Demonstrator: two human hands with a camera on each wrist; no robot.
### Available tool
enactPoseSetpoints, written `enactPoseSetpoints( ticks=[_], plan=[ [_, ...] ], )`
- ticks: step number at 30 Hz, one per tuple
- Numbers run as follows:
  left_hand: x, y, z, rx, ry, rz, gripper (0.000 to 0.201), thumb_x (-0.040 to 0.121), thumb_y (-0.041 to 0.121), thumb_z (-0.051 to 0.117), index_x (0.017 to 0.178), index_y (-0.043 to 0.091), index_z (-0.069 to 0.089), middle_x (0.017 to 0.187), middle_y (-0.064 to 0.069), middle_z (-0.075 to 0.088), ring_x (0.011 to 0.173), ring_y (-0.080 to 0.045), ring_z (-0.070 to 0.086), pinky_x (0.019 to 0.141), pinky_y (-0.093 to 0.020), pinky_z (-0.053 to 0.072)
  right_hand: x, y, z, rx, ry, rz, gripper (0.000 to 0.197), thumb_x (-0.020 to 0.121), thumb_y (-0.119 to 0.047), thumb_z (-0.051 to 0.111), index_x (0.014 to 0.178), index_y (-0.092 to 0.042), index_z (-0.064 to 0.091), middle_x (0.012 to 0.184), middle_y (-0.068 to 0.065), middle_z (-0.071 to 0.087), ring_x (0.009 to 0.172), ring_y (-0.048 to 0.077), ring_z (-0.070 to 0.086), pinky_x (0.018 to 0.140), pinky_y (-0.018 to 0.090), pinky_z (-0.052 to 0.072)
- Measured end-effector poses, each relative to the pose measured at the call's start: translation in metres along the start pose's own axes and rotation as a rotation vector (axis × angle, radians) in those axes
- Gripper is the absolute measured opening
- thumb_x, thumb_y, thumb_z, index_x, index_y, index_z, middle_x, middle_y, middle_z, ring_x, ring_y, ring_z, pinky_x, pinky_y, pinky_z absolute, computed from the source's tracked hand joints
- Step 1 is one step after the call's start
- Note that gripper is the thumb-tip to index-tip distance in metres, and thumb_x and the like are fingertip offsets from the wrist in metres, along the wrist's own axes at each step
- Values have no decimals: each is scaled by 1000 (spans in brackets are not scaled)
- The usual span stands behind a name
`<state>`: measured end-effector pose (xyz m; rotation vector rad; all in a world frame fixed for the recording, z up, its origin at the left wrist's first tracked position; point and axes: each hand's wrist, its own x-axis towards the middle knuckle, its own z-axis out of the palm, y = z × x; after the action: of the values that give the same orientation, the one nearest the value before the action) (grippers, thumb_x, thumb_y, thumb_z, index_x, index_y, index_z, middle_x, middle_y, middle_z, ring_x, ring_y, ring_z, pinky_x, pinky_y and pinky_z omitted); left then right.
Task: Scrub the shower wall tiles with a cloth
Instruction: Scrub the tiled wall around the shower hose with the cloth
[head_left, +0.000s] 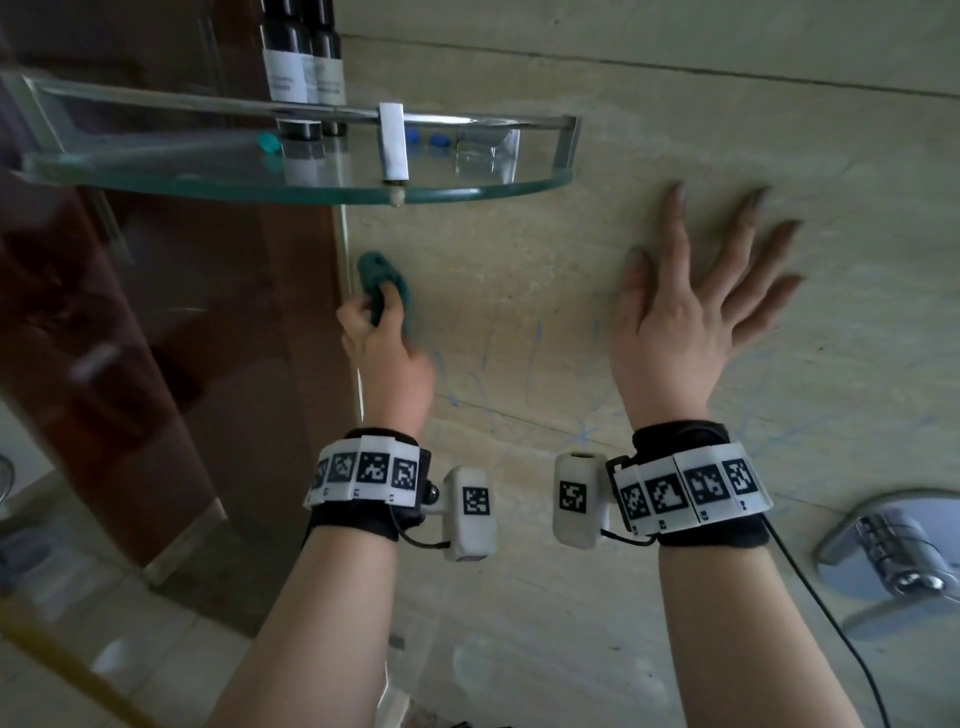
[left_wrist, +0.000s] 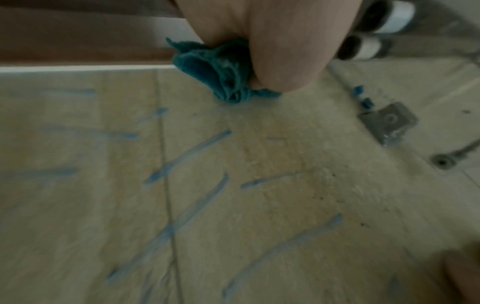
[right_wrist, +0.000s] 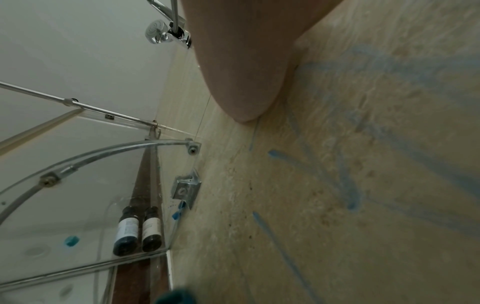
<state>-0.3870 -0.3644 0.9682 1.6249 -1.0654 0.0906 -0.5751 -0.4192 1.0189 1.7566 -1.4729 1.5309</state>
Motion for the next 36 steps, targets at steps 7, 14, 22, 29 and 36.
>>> enactPoseSetpoints(
  ticks=[7, 14, 22, 29, 36],
  plan=[
    [-1, 9, 5, -32, 114, 152, 64, 79, -22, 41, 137, 3, 49, 139, -26, 31, 127, -41, 32, 97, 4, 9, -1, 2, -6, 8, -60, -15, 47, 101, -42, 35, 148, -39, 29, 159, 12, 12, 145, 40, 3, 115, 55, -2],
    [-35, 13, 37, 1, 10, 379, 57, 76, -18, 41, 121, 7, 66, 131, -21, 45, 108, -39, 43, 91, -35, 37, -1, 0, -7, 6, -54, -10, 46, 101, -40, 37, 147, -39, 31, 159, 12, 13, 145, 40, 4, 115, 55, -1],
    [-11, 19, 13, 76, 10, 390, 59, 76, -7, 35, 125, 10, 63, 131, -22, 48, 107, -44, 47, 88, -49, 43, -3, 1, -8, -6, -61, -21, 46, 102, -41, 35, 147, -38, 30, 159, 12, 14, 145, 40, 4, 116, 55, -1],
    [-8, 31, 18, 21, 24, 366, 67, 73, -19, 43, 129, 14, 60, 136, -21, 42, 114, -42, 43, 95, -48, 40, -3, 0, -7, -15, -60, -15, 46, 102, -40, 36, 147, -38, 29, 159, 12, 13, 145, 40, 3, 115, 55, -2],
    [-64, -17, 46, 150, -188, 461, 66, 67, -14, 49, 119, 22, 67, 130, -13, 48, 112, -26, 30, 91, -52, 37, -4, 0, -9, -25, -65, -25, 46, 102, -39, 35, 148, -37, 30, 159, 12, 14, 145, 40, 5, 116, 55, 0]
  ],
)
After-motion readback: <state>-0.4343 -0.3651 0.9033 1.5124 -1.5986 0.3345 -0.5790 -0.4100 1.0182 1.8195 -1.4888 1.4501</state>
